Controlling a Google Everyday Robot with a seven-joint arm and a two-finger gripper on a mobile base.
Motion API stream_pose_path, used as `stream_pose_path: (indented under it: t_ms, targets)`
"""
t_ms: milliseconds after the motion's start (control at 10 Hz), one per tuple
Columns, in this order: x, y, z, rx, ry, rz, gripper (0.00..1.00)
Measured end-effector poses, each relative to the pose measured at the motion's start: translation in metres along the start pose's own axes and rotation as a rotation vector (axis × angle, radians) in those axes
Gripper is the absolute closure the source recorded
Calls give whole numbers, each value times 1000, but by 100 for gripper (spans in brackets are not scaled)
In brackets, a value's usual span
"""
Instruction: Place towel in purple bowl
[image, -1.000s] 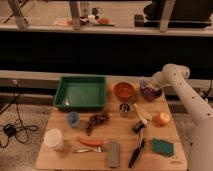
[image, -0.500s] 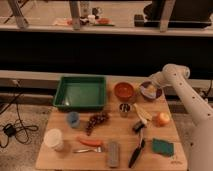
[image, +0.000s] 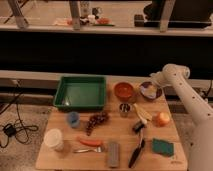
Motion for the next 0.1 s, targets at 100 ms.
stream_pose_path:
  t_ms: [100]
  targets:
    - [0, 0, 0, 0, 0, 0, 20]
